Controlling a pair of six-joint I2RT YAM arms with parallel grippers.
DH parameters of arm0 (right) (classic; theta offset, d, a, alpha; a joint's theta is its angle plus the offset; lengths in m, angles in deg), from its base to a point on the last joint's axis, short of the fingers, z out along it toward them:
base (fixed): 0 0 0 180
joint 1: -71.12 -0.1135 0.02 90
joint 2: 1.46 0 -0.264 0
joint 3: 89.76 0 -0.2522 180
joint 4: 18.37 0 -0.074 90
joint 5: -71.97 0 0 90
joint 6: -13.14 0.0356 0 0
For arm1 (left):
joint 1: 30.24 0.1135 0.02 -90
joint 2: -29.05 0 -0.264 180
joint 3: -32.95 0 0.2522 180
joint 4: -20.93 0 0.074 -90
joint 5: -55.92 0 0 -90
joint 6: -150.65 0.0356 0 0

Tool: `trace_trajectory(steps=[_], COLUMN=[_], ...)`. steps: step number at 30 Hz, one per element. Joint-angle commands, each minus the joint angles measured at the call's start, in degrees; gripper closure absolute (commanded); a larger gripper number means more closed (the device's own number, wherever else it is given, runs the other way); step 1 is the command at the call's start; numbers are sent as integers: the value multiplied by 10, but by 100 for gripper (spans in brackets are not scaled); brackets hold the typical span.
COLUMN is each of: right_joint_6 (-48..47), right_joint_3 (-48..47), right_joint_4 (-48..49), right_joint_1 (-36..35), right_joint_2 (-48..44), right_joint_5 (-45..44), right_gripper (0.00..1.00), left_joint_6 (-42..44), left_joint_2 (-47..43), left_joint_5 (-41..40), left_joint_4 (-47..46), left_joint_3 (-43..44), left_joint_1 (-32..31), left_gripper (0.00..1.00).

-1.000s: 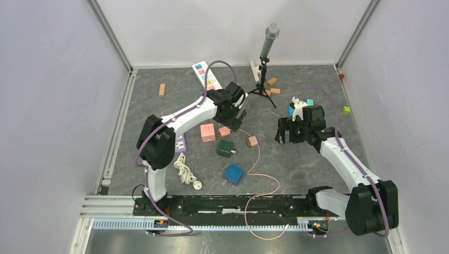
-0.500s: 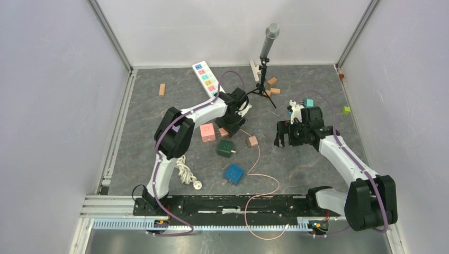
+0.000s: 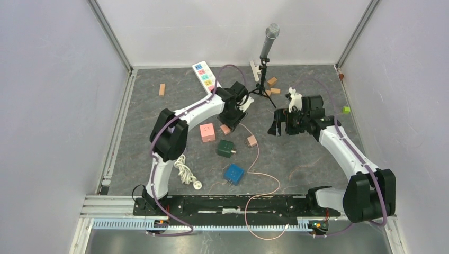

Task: Insert the plug
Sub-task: Pick up the plug from the center of the board.

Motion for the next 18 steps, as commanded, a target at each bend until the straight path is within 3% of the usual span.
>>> trace_trajectory(steps=[1, 3, 7, 14, 18], right_joint_6=[26, 41, 83, 119, 125], right_joint_3=[-89, -115, -146, -199, -225], right_joint_4=[-3, -6, 1, 14, 8], right_joint_1=[1, 2, 2, 1, 0], right_joint_2=[5, 10, 18, 20, 24], right_joint_5=[57, 79, 121, 155, 163], right_gripper=[2, 2, 2, 2, 2], left_joint_6=[-23, -34, -49, -96, -26], left_joint_2=[-114, -137, -183, -277, -315], left_joint_5=[25, 15, 20, 31, 125], left_joint_4=[-12, -13, -21, -97, -135], left_joint_3=[32, 25, -1, -76, -116], left_joint_1=[1, 1, 0, 1, 2], left_gripper=[74, 88, 98, 98, 98])
